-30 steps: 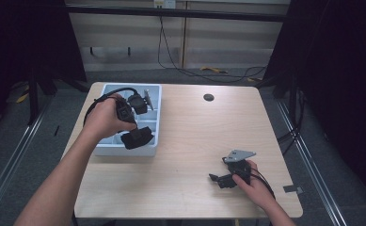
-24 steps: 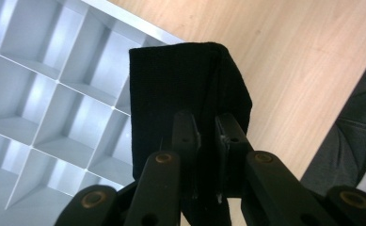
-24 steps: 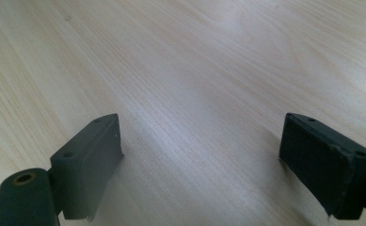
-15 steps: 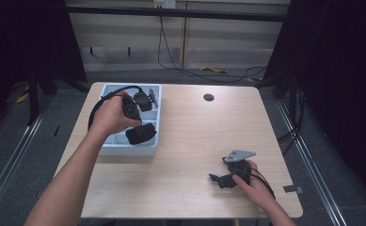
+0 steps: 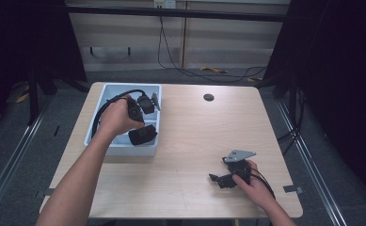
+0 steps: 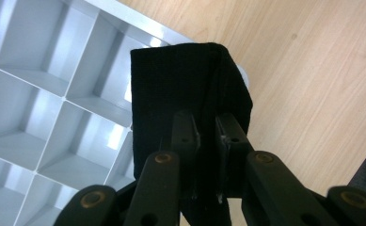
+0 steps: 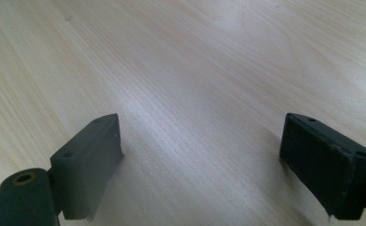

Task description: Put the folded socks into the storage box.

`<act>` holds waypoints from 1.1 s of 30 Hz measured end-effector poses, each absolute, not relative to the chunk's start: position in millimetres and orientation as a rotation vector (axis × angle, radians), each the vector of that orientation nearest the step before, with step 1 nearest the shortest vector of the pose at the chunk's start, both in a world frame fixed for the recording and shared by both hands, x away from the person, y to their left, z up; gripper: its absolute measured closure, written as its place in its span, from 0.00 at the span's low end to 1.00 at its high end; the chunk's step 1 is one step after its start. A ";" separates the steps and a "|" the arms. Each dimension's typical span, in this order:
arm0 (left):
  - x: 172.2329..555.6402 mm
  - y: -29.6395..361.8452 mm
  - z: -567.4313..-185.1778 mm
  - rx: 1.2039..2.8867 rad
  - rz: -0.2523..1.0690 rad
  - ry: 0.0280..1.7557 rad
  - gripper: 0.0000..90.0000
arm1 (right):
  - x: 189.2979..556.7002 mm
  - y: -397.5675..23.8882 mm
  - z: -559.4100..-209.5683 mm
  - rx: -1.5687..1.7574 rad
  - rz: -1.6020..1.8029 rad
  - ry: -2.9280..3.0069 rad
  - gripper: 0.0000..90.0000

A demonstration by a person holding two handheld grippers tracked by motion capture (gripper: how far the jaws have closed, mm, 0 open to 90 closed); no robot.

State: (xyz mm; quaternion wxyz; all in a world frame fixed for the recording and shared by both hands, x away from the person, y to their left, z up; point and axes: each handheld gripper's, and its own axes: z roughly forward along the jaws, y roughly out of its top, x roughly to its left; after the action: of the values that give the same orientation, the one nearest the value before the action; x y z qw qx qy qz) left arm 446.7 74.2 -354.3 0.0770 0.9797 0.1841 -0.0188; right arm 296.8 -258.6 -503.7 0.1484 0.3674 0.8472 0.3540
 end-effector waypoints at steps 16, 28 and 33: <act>449.1 71.4 -371.1 2.933 -0.056 0.569 0.88 | 296.8 -258.6 -503.7 1.056 1.017 2.435 0.14; 450.0 65.9 -379.9 2.952 -0.036 0.592 0.88 | 296.8 -258.6 -503.7 1.057 1.017 2.436 0.14; 451.2 67.8 -384.7 2.929 -0.046 0.613 0.88 | 296.8 -258.5 -503.7 1.055 1.017 2.436 0.14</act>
State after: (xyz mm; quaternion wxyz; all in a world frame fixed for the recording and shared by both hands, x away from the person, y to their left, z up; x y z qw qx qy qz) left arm 451.2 67.8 -384.7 0.0741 0.9760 0.2042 -0.0153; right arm 296.8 -258.5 -503.7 0.1487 0.3671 0.8474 0.3536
